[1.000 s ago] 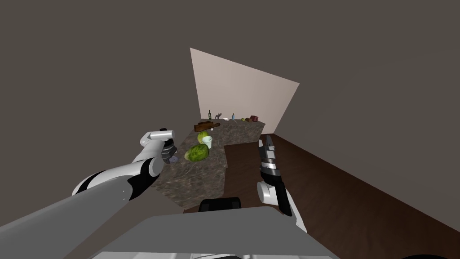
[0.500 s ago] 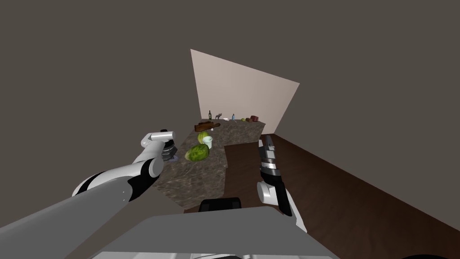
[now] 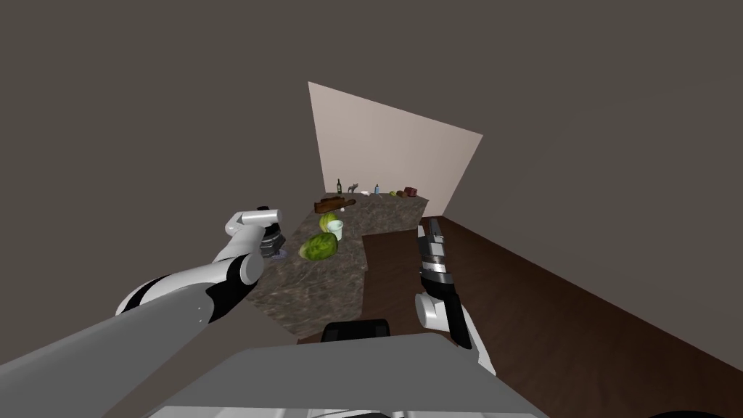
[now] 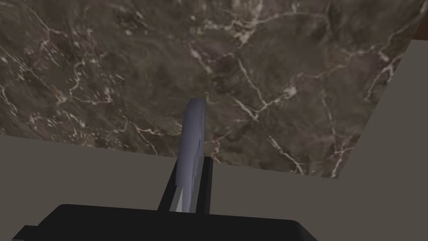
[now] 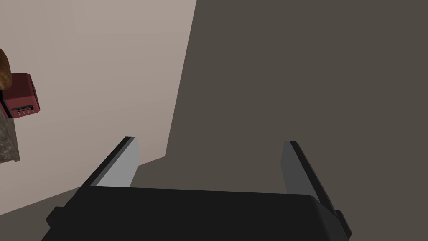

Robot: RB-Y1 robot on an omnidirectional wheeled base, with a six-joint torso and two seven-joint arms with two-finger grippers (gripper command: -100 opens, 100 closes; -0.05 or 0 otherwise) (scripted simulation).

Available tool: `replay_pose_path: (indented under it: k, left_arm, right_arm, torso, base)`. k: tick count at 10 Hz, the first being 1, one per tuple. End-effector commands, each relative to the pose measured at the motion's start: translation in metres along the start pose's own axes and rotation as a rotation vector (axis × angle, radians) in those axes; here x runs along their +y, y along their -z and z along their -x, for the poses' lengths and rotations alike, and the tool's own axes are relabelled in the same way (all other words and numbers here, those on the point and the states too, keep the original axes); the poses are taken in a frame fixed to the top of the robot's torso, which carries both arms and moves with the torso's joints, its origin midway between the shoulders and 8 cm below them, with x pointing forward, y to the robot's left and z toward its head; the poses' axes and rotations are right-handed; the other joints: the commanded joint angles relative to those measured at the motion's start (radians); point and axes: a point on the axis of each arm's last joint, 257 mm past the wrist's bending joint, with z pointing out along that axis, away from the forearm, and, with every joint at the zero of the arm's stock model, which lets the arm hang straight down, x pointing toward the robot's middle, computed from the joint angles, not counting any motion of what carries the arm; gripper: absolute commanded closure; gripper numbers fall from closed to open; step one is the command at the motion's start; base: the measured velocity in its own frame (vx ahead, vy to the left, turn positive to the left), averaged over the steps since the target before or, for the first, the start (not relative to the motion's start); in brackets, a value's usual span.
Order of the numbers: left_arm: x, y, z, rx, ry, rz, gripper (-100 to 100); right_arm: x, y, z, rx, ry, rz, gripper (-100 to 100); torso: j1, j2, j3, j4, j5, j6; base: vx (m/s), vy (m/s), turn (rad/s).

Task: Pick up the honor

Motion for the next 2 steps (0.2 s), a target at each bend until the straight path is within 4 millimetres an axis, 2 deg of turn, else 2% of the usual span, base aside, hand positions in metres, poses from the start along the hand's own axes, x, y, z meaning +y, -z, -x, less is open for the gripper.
replay_pose_path:
  k: [1,2]
  left_arm:
    - [0.0000,0.0000,0.0000,0.000,0.000,0.000,100]
    - [0.0001,0.0009,0.0001,0.001,0.000,0.001,0]
  right_arm:
    - [0.0000,0.0000,0.0000,0.000,0.000,0.000,0]
    - [0.0000,0.0000,0.0000,0.000,0.000,0.000,0]
  torso:
    - [0.000,0.000,0.000,0.000,0.000,0.000]
    - [0.000,0.000,0.000,0.000,0.000,0.000]
  base:
    - [0.000,0.000,0.000]
    - [0.000,0.000,0.000]
